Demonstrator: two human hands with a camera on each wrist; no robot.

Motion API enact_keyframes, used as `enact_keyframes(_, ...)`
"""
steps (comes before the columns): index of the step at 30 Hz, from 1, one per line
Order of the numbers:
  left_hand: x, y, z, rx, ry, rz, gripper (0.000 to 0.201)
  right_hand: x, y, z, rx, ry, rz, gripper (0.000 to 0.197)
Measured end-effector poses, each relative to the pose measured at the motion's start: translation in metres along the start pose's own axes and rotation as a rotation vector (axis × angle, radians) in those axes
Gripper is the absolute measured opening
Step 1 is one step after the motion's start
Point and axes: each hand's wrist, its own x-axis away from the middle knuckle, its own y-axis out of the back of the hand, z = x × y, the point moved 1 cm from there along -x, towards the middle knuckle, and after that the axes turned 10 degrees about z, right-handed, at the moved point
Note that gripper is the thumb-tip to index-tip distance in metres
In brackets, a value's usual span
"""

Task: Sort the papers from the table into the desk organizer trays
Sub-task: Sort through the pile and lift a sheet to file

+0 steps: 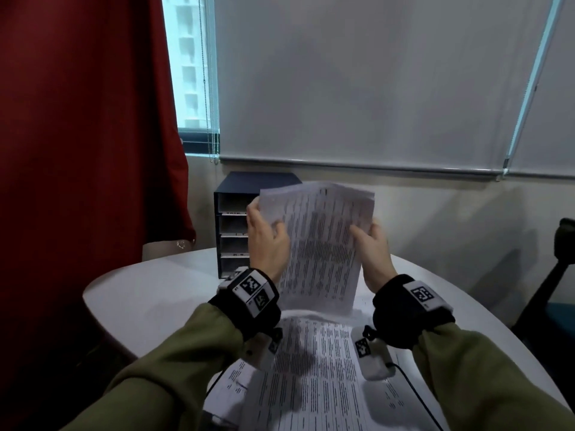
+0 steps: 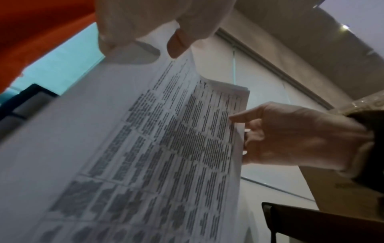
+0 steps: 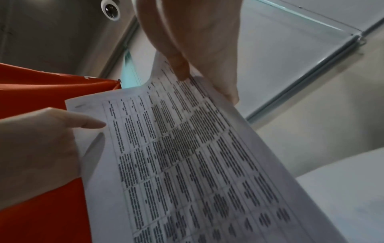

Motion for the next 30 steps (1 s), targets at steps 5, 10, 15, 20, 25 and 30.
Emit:
enact_keyframes(5, 0.024, -0.010, 0.061, 0.116, 0.340, 0.098, 0.041, 0.025, 0.008, -0.053, 0.141, -0.217, 0.037, 0.020)
enact_keyframes(10, 0.027, -0.002, 0.093, 0.035, 0.465, 0.308, 0.045, 0.031, 0.005, -0.087, 0.334, -0.375, 0.072, 0.031)
enact_keyframes(15, 0.005, 0.020, 0.090, -0.047, 0.481, 0.187, 0.034, 0.004, -0.010, -0.084, 0.331, -0.384, 0.011, 0.030)
enact_keyframes(20, 0.002, 0.049, 0.118, -0.112, 0.707, 0.271, 0.045, -0.002, -0.030, -0.106, 0.346, -0.543, 0.177, 0.038)
enact_keyframes(25, -0.017, 0.068, 0.148, -0.019, 0.785, 0.299, 0.049, -0.027, -0.042, -0.126, 0.262, -0.683, 0.253, 0.019)
enact_keyframes(30, -0.039, 0.079, 0.143, 0.189, 0.766, 0.312, 0.024, -0.060, -0.050, -0.117, 0.225, -0.765, 0.126, 0.034)
